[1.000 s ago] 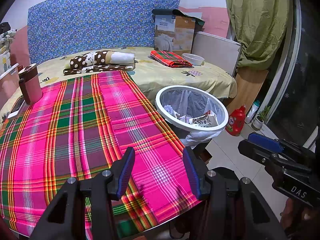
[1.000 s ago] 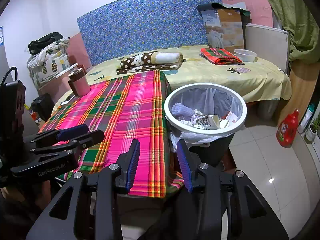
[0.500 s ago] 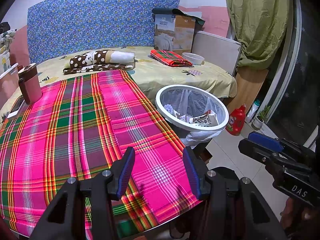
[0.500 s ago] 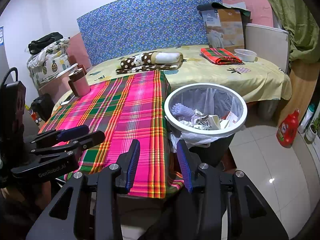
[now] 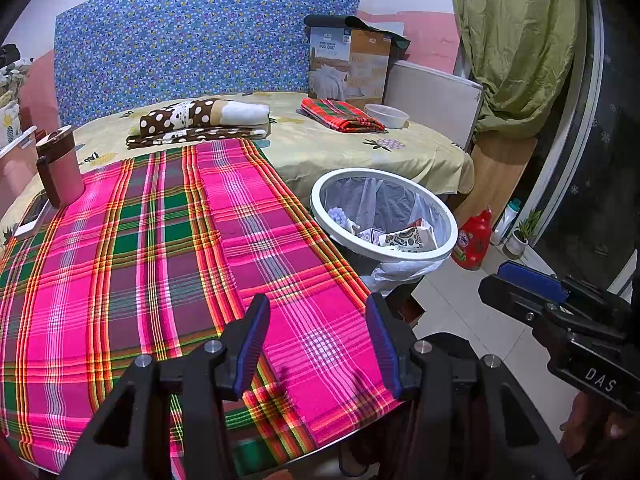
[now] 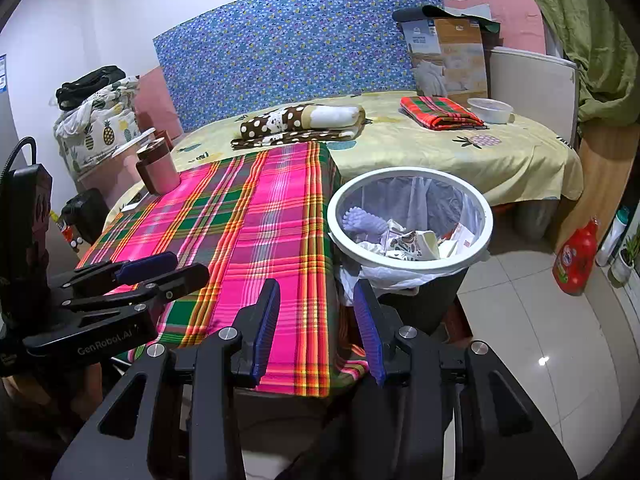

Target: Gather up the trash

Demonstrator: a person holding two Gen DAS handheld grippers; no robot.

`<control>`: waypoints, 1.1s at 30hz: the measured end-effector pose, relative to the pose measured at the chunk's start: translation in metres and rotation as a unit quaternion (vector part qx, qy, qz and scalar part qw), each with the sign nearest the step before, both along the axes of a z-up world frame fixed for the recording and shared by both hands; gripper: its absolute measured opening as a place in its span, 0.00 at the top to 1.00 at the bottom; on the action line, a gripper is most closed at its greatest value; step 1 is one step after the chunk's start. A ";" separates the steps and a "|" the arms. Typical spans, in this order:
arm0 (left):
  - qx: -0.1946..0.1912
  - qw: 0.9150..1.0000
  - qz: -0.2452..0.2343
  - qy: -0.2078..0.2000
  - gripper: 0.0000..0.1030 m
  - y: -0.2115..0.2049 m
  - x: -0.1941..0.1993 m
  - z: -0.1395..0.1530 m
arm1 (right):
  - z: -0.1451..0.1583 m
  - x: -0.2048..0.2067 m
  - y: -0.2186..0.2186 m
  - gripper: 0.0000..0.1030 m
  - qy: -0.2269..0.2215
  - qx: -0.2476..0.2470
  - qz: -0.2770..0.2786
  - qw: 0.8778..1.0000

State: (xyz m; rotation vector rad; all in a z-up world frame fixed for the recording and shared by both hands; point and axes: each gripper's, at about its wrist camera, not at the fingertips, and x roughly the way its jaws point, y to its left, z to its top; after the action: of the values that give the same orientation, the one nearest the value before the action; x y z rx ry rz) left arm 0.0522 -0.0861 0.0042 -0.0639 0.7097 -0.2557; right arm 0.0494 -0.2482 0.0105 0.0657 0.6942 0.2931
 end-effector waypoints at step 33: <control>0.010 1.000 0.003 -0.002 0.50 0.002 -0.005 -0.003 | 0.003 -0.003 0.000 0.61 0.002 0.001 -0.001 1.000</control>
State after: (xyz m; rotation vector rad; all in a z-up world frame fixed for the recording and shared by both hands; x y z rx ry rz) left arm 0.0472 -0.0839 0.0016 -0.0469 0.7082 -0.2432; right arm 0.0461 -0.2484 0.0132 0.0684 0.6971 0.2927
